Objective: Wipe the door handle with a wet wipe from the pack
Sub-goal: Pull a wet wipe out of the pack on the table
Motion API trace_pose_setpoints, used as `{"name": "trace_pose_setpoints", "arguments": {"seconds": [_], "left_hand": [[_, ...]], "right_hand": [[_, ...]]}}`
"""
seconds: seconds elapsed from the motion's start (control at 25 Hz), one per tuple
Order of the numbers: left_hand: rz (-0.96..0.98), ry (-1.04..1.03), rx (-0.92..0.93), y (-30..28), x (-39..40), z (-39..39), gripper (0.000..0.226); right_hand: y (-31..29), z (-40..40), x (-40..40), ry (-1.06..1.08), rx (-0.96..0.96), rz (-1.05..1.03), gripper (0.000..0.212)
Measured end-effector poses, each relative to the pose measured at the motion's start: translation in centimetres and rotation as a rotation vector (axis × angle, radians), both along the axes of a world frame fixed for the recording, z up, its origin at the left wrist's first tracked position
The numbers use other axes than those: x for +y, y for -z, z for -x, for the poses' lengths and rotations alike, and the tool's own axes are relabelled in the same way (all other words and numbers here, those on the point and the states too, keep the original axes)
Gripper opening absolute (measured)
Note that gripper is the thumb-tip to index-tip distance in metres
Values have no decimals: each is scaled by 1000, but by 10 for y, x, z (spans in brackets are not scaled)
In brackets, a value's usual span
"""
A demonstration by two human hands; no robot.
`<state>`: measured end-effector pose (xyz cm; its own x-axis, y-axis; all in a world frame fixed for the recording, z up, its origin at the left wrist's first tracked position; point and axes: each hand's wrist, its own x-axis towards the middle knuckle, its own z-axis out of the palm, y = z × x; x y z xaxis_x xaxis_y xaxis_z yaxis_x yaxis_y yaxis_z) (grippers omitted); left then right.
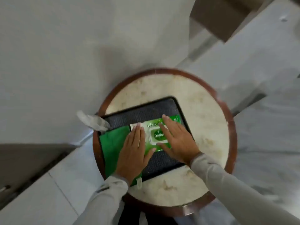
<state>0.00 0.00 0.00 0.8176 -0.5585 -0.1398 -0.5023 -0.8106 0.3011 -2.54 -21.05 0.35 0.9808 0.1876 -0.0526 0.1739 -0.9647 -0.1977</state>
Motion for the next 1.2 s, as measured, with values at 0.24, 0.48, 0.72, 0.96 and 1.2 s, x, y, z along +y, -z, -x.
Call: {"name": "trace_pose_setpoints", "arguments": {"seconds": [0.24, 0.48, 0.72, 0.96, 1.2], "left_hand": [[-132, 47, -121, 83, -19, 2, 93], [-90, 19, -159, 81, -22, 2, 99], [-75, 13, -137, 71, -20, 0, 89], [196, -222, -167, 58, -32, -5, 35], [415, -168, -106, 35, -31, -9, 9]], "right_hand": [[77, -20, -23, -248, -154, 29, 75], [61, -39, -26, -358, -365, 97, 62], [22, -77, -32, -59, 244, -206, 73], [17, -101, -34, 17, 452, -407, 70], [15, -97, -35, 32, 454, -449, 66]]}}
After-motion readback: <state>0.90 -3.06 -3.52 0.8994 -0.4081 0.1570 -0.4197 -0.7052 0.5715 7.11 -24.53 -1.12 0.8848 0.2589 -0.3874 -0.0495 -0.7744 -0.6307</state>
